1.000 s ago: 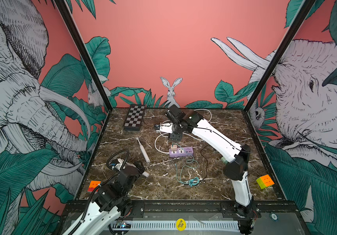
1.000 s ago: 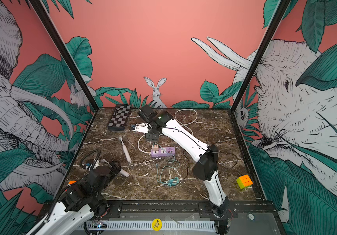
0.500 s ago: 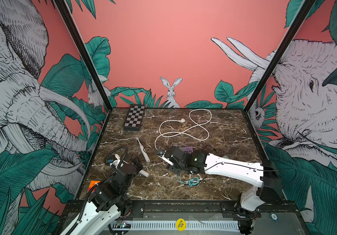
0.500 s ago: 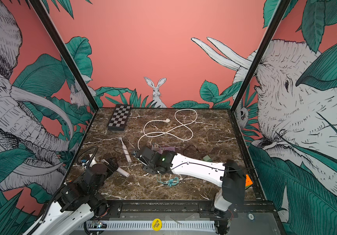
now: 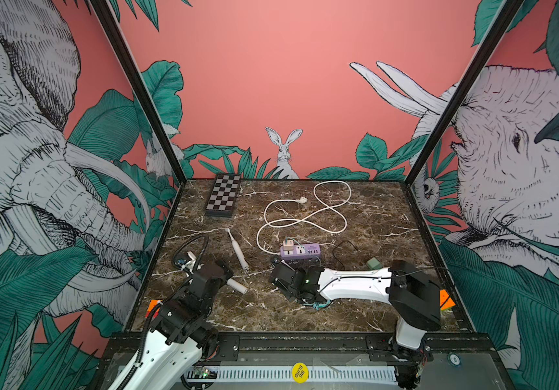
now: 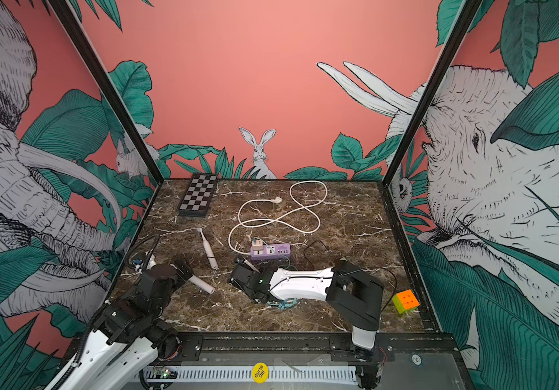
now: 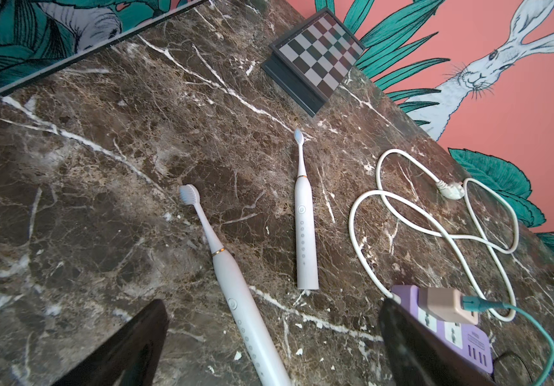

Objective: Charge the electric toothbrush
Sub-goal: Pick up the charging cable from the center of the board.

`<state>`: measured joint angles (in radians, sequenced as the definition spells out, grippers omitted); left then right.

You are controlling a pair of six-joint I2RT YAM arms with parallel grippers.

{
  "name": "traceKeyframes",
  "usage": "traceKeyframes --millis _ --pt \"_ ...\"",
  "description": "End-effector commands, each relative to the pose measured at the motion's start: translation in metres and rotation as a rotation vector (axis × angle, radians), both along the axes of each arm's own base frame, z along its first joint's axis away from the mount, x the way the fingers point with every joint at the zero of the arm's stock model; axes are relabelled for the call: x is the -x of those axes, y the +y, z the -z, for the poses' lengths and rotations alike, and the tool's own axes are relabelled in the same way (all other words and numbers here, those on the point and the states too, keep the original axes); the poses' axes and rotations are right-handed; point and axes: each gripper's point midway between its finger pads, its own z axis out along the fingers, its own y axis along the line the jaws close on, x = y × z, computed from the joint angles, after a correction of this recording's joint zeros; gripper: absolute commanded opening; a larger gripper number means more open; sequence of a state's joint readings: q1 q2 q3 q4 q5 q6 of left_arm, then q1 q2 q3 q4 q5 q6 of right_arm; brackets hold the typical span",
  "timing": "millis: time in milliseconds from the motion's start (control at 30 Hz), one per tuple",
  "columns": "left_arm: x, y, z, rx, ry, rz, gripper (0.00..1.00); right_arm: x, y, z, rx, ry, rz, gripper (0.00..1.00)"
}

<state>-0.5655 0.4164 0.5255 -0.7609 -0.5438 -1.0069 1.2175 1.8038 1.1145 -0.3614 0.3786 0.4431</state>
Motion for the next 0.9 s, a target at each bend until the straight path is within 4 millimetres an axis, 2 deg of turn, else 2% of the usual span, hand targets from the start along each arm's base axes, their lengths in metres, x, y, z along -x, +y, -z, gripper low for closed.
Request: traceKeyframes --millis 0,267,633,867 --pt "-0.002 0.000 -0.008 0.005 -0.018 0.006 0.99 -0.010 0.005 0.007 -0.040 0.014 0.063 0.42" --pt "-0.004 -0.001 -0.013 0.007 -0.028 0.006 0.99 -0.023 -0.008 0.023 -0.054 0.097 0.140 0.40" --pt "-0.006 -0.007 -0.008 0.022 -0.013 0.021 0.99 -0.015 -0.010 0.034 -0.038 0.148 0.145 0.35" --pt "-0.008 -0.011 -0.009 0.034 -0.003 0.035 0.99 -0.013 -0.007 0.039 -0.055 0.185 0.124 0.13"
